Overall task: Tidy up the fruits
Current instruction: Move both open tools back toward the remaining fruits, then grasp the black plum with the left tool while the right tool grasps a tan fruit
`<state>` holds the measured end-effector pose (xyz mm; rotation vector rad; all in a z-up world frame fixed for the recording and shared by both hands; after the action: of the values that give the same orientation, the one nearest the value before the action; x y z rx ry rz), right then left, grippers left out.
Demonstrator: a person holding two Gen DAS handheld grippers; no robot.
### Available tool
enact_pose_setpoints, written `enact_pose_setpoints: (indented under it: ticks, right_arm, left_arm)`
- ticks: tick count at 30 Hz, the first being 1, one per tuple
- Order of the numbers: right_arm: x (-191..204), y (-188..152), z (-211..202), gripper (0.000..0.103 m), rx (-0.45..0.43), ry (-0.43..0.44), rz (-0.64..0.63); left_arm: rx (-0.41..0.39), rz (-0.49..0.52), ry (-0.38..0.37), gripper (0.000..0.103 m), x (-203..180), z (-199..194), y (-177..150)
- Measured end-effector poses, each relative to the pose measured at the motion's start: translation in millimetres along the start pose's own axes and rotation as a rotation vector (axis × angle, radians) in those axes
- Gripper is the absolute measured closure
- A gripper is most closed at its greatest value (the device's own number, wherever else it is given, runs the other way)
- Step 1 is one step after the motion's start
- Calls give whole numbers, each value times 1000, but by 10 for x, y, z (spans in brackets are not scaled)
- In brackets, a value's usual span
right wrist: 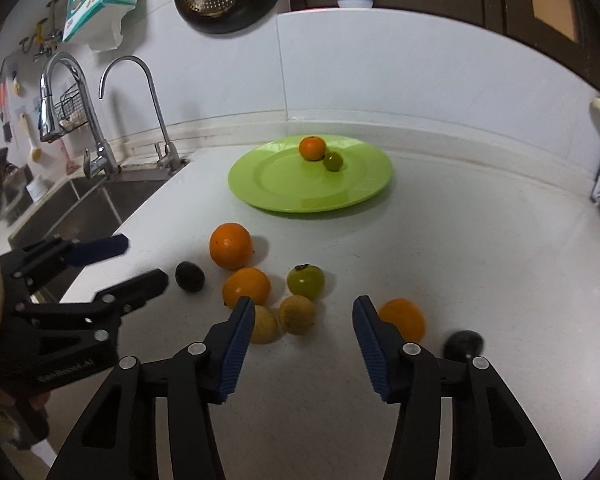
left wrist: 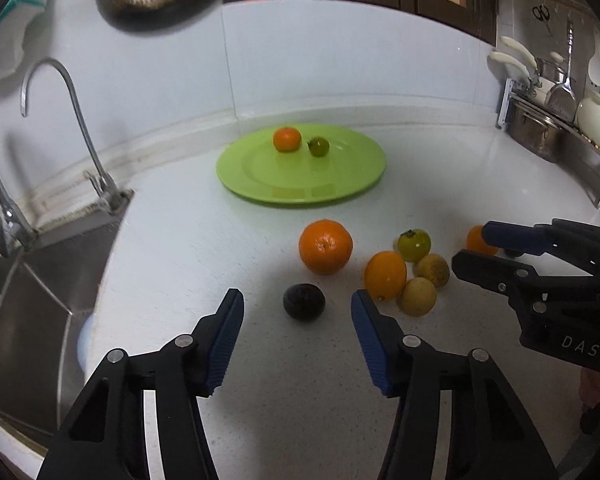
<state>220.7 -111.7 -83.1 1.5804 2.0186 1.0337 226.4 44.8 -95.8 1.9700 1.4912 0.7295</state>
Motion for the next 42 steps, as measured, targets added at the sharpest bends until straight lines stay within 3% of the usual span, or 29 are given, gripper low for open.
enact_pose_setpoints:
  ticks: [11,25,29,31,42]
  right_arm:
    - [-67,35,250,66,46,36,58]
    - [-104,29,388,69,100,72,121]
    - [-146,-18,483,72,157,82,159]
    - [-144,-36,482,76,155,86,161]
    - [-66,-17,347,76,115,69,112]
  left_arm:
    - [37,12,-15,58,-41,225,0]
    - [88,2,-32,73,-41,393,-19]
    - [94,-11,-35,74,-26,402,-20]
    - [92,-14,-36,74,-25,404,-23]
    - [48,-28,-32,75,-15,172,14]
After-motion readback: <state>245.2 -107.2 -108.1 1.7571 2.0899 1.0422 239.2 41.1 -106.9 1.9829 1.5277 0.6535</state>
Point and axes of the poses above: each gripper's, at about its wrist camera, not at the fingertips, and z roughly the way its jaws point, x to its left, y to its top, the point moved 1 cm from there along z, roughly the way its jaws point, and after that the axes turned 4 degrees about y, right-handed, at the moved point
